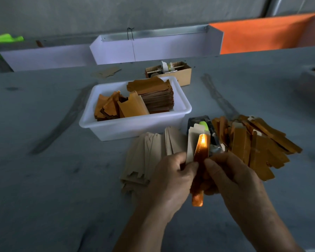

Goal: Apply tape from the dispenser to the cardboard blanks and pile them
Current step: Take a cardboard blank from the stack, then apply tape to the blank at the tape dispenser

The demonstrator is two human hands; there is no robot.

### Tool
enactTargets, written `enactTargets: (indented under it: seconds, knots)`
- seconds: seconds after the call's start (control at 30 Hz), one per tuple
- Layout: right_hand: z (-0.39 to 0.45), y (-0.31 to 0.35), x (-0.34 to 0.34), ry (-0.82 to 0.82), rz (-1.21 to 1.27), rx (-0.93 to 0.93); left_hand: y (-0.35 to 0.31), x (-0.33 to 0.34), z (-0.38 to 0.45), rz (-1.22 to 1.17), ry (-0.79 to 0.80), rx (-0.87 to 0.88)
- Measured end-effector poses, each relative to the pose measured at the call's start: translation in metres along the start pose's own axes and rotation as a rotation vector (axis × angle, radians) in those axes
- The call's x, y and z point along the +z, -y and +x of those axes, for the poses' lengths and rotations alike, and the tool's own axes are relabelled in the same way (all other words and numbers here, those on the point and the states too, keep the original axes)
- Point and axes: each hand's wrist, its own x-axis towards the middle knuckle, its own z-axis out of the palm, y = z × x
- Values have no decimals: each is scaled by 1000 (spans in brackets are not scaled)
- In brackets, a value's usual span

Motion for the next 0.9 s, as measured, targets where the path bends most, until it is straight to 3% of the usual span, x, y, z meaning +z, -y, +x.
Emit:
enactTargets:
  seconds: [0.1,0.2,0.33,0.53,0.63,0.8,0.9]
  knots:
    - [1,-2,-3,-80,26,89,1,-1,-1,-58,92,-70]
    - [3,-1,-6,69,274,239,1,-2,-3,-69,176,-115]
    - [6,-5,-5,76,362,324,4,1,-2,-13,62,-149]
    - [8,-7,0,52,343,352,6,11,-4,33,-126,-53]
    - [8,-7,1,35,360,340,8,20,-5,173,-237,13]
    - [9,-4,4,9,366,309,4,42,-11,916,-375,250]
    - [9,-4,5,4,356,314,5,54,-11,1023,-349,285]
